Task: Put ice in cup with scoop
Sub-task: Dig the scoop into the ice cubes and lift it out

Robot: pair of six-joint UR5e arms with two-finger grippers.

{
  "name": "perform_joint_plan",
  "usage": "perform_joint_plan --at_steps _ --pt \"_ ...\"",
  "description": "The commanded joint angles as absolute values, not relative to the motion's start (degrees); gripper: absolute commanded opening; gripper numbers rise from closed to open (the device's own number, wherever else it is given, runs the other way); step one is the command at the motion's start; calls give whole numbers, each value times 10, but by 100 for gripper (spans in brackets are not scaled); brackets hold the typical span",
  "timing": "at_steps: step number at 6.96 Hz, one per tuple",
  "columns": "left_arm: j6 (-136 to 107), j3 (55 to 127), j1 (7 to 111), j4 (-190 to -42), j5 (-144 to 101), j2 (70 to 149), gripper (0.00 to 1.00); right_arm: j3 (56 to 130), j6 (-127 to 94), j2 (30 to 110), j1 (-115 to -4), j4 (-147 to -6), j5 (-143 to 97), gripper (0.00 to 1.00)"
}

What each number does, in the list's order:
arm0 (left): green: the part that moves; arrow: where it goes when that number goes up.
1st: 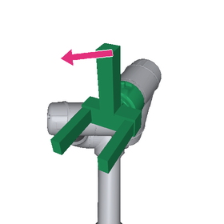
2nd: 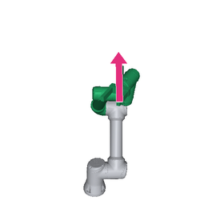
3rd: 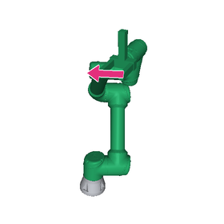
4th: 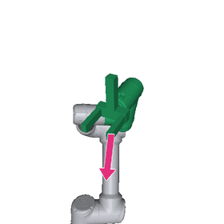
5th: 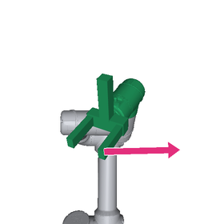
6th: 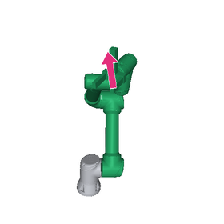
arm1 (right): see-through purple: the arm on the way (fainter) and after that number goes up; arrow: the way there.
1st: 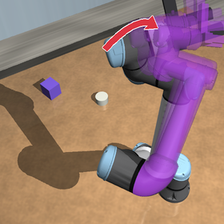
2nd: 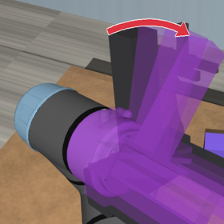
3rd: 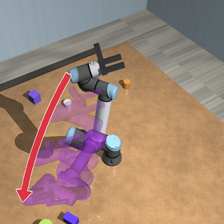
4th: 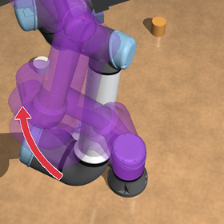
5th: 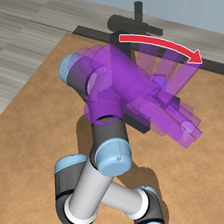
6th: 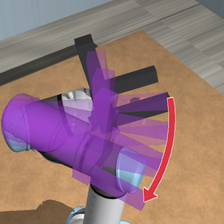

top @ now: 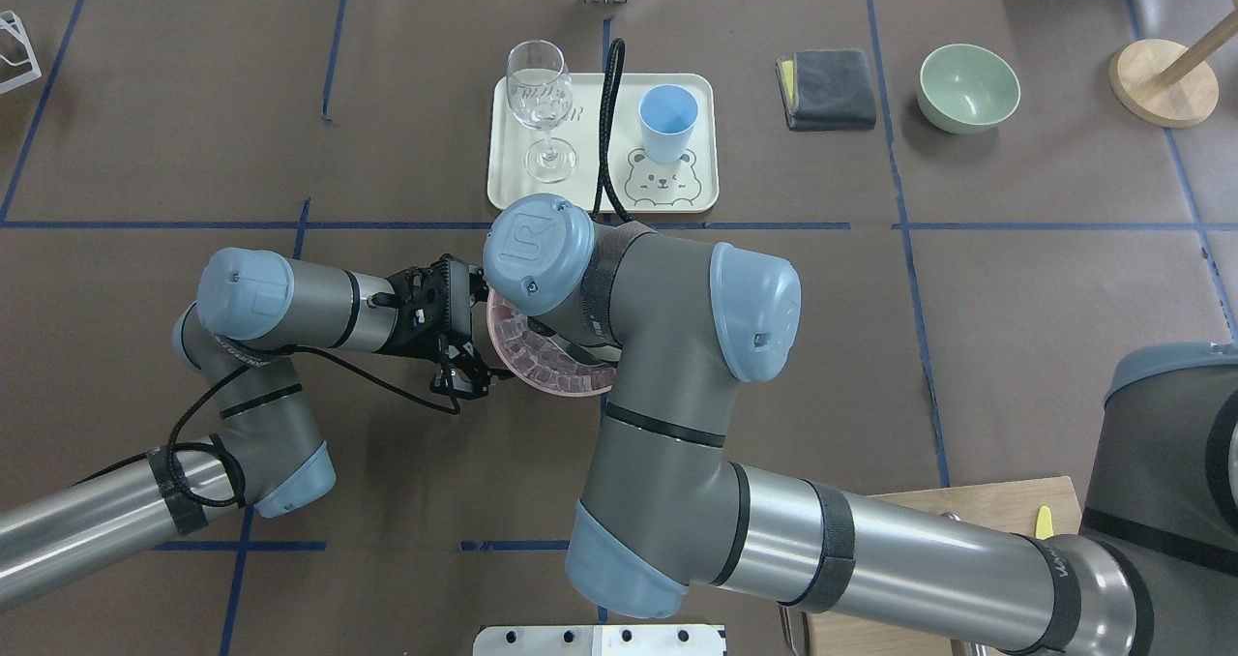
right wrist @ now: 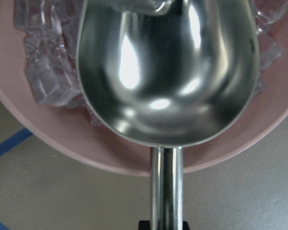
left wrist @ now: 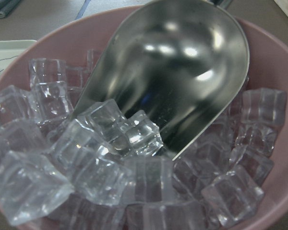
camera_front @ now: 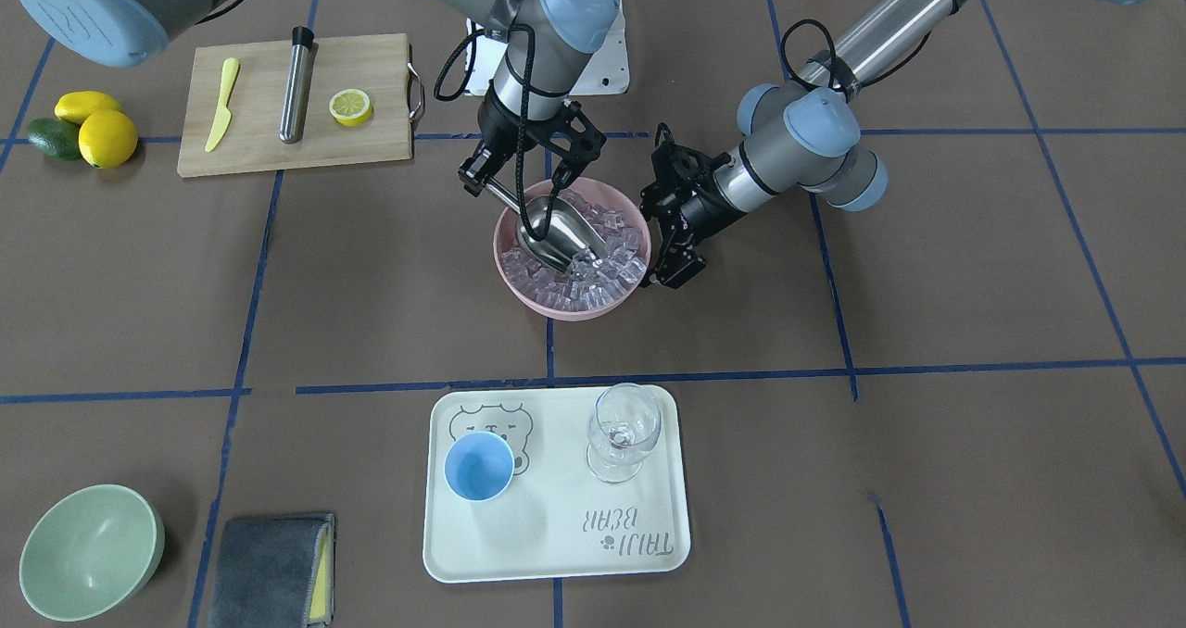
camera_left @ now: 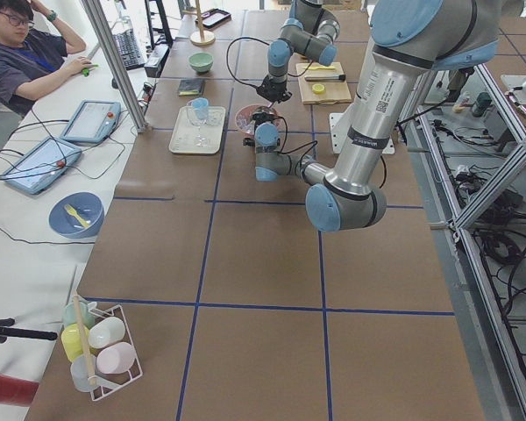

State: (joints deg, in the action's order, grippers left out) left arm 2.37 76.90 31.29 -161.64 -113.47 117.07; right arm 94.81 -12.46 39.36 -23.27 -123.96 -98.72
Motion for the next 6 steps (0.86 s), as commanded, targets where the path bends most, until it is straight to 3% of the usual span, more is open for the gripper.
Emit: perform_joint_plan --at_steps 1,6 --pt "24 769 313 -1616 -1135 1172 100 968 -135 413 -232 -1216 -988 0" --pt "24 769 313 -1616 -1135 1172 100 1060 -197 501 -233 -1100 -989 0"
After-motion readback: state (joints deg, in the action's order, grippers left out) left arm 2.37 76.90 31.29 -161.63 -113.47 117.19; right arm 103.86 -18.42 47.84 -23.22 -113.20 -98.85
